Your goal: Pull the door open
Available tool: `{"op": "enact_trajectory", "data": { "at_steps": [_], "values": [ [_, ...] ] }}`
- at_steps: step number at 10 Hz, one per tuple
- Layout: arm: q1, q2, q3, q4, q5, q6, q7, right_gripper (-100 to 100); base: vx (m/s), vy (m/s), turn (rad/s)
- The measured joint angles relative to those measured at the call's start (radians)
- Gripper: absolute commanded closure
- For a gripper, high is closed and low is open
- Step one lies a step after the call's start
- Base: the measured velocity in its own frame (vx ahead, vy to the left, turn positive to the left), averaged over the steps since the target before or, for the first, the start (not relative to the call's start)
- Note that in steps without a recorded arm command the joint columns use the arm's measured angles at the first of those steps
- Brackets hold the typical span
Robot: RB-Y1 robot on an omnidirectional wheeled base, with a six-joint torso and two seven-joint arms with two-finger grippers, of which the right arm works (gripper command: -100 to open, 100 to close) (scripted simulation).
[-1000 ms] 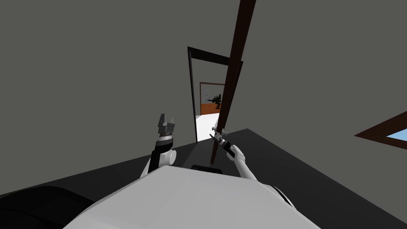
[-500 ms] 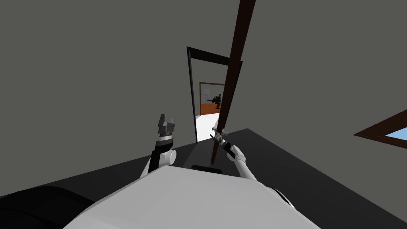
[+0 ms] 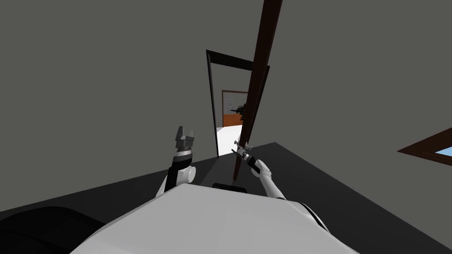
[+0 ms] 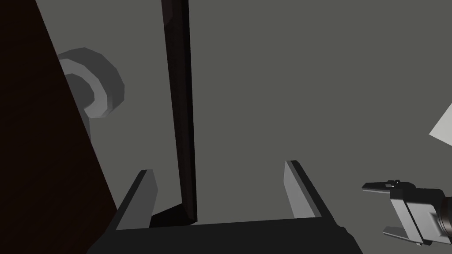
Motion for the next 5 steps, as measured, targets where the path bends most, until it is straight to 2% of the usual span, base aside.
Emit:
{"op": "enact_trajectory", "data": {
  "at_steps": [1, 3, 5],
  "values": [
    [0.014, -0.003, 0.011, -0.025, 0.008, -0.001, -0.019, -100, -0.018, -0.081, -0.001],
    [-0.008, -0.011, 0.008, 0.018, 0.005, -0.020, -0.014, -100, -0.035, -0.124, 0.017],
    [-0.009, -0.024, 0.019, 0.015, 0.013, -0.039, -0.031, -100, -0.036, -0.130, 0.025]
  ]
}}
